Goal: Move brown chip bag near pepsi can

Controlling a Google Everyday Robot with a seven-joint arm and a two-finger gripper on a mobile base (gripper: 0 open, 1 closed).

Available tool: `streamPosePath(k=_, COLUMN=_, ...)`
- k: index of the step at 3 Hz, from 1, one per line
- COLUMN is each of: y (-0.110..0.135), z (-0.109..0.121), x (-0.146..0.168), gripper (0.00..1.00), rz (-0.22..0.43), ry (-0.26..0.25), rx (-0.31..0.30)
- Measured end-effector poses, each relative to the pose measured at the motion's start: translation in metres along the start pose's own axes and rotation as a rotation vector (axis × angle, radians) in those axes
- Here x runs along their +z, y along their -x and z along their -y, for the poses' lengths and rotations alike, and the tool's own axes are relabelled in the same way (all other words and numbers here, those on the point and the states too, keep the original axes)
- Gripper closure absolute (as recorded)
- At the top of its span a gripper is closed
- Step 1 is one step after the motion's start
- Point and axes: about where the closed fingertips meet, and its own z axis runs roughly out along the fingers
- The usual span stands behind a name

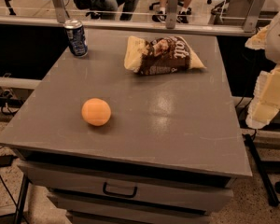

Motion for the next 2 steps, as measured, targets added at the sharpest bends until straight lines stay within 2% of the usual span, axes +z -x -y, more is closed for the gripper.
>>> streamPosePath(k=1, y=0.000, z=0.000, x=0.000, gripper=0.00, rz=0.000, ry=0.000, rx=0.000)
streamPosePath(k=2, y=0.006, z=0.024, x=-0.003, gripper=0.00, rz=0.019, ry=-0.052, rx=-0.020)
